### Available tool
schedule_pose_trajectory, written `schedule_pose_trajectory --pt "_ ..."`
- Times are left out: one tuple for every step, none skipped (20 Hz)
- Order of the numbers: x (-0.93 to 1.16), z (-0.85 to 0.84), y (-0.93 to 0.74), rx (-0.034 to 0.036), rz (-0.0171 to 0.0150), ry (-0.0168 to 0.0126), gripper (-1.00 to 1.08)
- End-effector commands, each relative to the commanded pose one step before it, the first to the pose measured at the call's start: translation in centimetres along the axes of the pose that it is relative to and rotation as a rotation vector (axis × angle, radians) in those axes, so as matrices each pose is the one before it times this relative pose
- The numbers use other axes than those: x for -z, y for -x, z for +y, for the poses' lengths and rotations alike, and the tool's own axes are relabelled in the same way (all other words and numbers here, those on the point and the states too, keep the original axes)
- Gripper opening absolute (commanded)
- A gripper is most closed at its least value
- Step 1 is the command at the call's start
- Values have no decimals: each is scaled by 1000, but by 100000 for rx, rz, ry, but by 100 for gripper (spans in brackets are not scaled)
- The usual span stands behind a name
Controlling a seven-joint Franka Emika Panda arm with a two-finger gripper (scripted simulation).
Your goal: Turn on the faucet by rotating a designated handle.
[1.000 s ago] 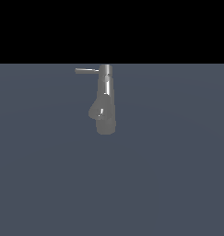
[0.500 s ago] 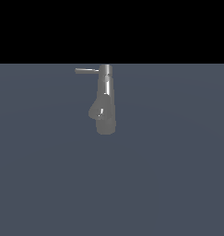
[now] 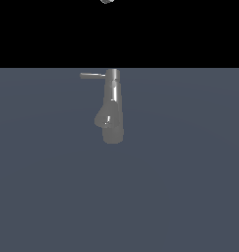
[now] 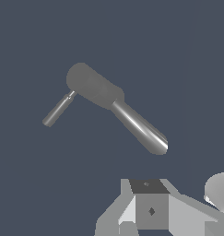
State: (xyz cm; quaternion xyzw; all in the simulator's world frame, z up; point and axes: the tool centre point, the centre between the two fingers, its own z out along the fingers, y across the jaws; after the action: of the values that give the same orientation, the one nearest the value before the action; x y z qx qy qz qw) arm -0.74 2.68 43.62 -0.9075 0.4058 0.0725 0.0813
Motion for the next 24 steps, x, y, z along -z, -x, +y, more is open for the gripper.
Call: schedule_pose_trajectory --pt "-1125 -1582 -1095 -6998 71 424 -100" --pt "-474 -642 -374 -2713 122 223 -100" --pt "-488 -649 -347 -2698 163 235 -100" --pt "-503 -655 -320 -2682 205 244 -100" --pt "-517 -660 -291 -2665 247 251 -100" --pt "-530 -664 -263 -2647 289 256 -100" --pt "-544 -667 -234 -2627 331 258 -100" --pt "-557 -668 -204 -2607 373 258 -100" --pt "-570 -669 -174 -2584 413 255 -100" --pt "-582 -668 -143 -2560 454 250 -100" --pt "-595 -665 -113 -2538 493 243 -100" --pt "-606 -662 -80 -2510 532 234 -100" --pt "-618 -657 -49 -2485 570 223 -100" --pt "-629 -650 -18 -2457 606 210 -100" --pt "-640 -643 14 -2428 641 195 -100" --pt "-650 -634 47 -2397 675 178 -100" --pt "-661 -623 78 -2367 707 159 -100" --pt "-671 -611 110 -2335 738 139 -100" --pt "-680 -598 142 -2302 767 117 -100" --pt "-689 -583 173 -2269 795 94 -100" --pt "-688 -559 201 -2201 808 69 -100" --pt "-661 -515 219 -2061 789 42 -100" --pt "-632 -472 233 -1919 764 19 -100" --pt "-601 -430 242 -1784 735 -2 -100"
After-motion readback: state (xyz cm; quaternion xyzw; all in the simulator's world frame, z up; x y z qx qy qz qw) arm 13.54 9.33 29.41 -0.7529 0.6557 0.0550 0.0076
